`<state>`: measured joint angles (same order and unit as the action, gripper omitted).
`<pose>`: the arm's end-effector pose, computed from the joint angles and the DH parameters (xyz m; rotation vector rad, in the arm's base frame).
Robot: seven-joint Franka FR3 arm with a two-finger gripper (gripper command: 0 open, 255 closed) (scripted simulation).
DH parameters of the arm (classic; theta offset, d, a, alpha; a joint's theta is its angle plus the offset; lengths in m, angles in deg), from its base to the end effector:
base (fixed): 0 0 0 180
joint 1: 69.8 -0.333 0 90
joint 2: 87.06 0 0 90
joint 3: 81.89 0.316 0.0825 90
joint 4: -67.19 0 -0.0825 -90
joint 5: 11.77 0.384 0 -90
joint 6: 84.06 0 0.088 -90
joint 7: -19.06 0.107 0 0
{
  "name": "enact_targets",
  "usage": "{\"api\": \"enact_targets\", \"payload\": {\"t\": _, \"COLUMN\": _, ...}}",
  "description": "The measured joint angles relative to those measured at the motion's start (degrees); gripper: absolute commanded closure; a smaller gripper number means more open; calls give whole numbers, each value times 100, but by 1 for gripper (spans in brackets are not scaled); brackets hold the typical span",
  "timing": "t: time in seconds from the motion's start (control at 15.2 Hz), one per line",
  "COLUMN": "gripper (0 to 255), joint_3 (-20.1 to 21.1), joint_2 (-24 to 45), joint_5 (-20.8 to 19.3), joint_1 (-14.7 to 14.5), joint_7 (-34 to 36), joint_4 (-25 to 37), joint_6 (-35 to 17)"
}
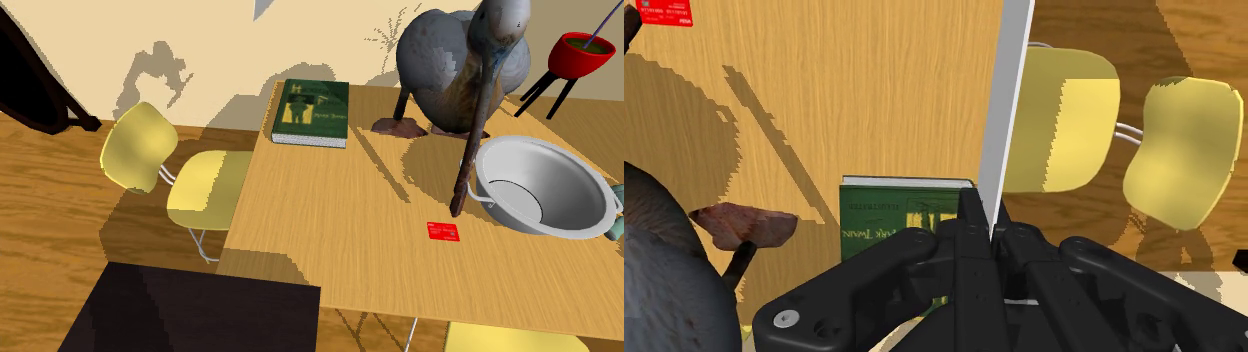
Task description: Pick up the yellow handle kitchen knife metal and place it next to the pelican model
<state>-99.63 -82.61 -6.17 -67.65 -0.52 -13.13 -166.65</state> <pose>0.5372 -0.1737 0.6508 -3.0608 -0.0092 0.0117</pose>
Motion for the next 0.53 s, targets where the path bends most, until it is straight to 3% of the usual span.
{"api": "enact_targets", "payload": {"t": 0.26, "gripper": 255, "joint_3": -92, "joint_2": 645, "joint_5": 214, "joint_1": 184, "joint_7": -172, "joint_4": 972, "joint_6": 376}}
{"api": "enact_targets", "payload": {"t": 0.53, "gripper": 255, "joint_3": -126, "joint_2": 2274, "joint_5": 769, "joint_1": 804, "joint_7": -359, "joint_4": 3410, "joint_6": 1248}}
